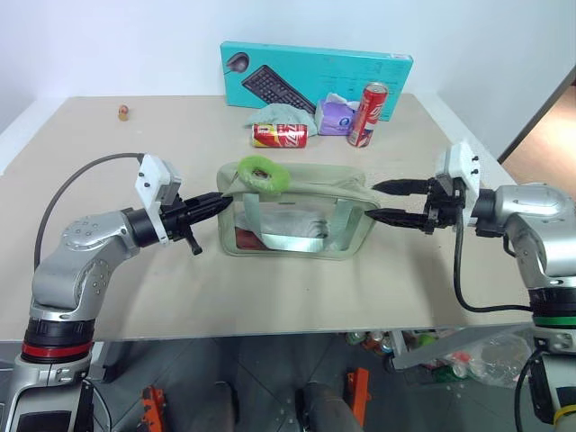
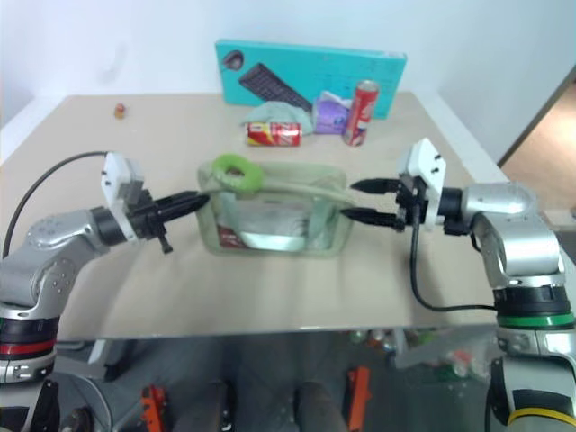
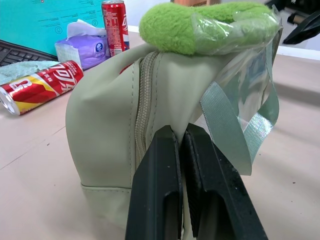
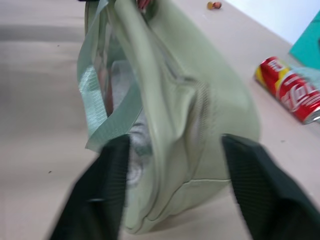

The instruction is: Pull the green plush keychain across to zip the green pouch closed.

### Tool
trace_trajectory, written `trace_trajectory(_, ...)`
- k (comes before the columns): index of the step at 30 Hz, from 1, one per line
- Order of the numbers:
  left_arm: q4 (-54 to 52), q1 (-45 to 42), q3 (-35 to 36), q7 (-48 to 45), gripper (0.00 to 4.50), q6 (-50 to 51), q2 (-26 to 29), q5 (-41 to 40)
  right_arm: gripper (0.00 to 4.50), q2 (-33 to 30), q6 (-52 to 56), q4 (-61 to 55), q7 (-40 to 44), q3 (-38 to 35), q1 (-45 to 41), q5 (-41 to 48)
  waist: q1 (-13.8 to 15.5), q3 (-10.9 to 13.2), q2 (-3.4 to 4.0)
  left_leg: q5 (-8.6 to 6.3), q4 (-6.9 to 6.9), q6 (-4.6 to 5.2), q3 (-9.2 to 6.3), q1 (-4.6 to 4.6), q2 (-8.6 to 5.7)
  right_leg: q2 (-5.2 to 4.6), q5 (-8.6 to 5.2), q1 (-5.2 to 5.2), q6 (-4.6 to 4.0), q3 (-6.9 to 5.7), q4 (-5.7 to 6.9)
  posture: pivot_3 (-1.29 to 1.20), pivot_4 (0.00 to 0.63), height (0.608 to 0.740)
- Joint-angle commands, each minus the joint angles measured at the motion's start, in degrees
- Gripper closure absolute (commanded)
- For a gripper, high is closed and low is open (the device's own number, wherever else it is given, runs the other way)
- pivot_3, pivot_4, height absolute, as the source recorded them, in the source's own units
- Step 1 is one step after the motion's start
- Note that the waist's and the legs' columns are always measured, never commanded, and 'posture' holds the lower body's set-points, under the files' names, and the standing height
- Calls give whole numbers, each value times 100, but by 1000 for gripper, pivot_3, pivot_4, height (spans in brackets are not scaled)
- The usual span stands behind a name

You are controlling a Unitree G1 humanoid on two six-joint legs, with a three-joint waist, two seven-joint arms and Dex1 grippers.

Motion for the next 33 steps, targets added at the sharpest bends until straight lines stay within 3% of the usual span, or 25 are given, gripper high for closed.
trace_trajectory(1, -106, -127, -44, -62, 4500, -48, 10, -45, 14, -117, 304, -557, -328, -394, -413, 278, -2, 0, 0, 0, 0, 0, 0, 0, 0, 0, 0, -1, 0, 1, 0, 0, 150, 740)
trace_trajectory(5, -120, -155, -68, -42, 4500, -12, 1, -54, 14, 136, 976, -1638, -971, -255, -939, 606, -4, 0, 1, 0, -3, 0, 2, 1, 1, 1, 1, -4, -1, 3, 1, 0, 150, 740)
trace_trajectory(9, -143, -173, -63, 79, 4500, 41, -55, -67, 14, 1232, 981, -2643, -2115, 797, -1007, -28, -9, -10, -17, -1, -8, -1, -2, 3, 5, 4, -3, -2, -5, -2, 0, 0, 150, 740)
trace_trajectory(14, -159, -206, -123, 98, 4500, 48, -76, -62, 14, 1633, 467, -2470, -2382, 1509, -764, -823, 52, -9, -19, 0, -2, -3, 2, -11, -5, -12, -4, -9, 3, -2, -2, 0, 150, 740)
trace_trajectory(23, -119, -220, -150, 120, 4500, 4, -60, -12, 14, 1787, 44, -1901, -2322, 1493, -752, -1069, 53, -9, -18, -1, -9, -3, 10, -4, 0, -6, -4, -9, 0, 3, -6, 0, 150, 740)
trace_trajectory(27, -137, -186, -183, 141, 4500, -12, -75, 23, 1029, 1858, -29, -1815, -2308, 1508, -717, -1070, 53, -9, -19, -1, -10, -3, 10, -3, 2, -4, -4, -8, 0, 3, -6, 0, 150, 740)
trace_trajectory(29, -137, -186, -187, 149, 4500, -9, -71, 30, 1930, 1893, -28, -1799, -2300, 1502, -703, -1055, 53, -9, -18, -1, -10, -3, 11, -4, 1, -5, -4, -8, 0, 3, -6, 0, 150, 740)
trace_trajectory(33, -133, -175, -183, 153, 4500, -11, -56, 37, 3194, 1924, -33, -1790, -2273, 1522, -694, -1082, 53, -9, -18, -1, -10, -3, 11, -3, 2, -5, -4, -8, 0, 3, -6, 0, 150, 740)
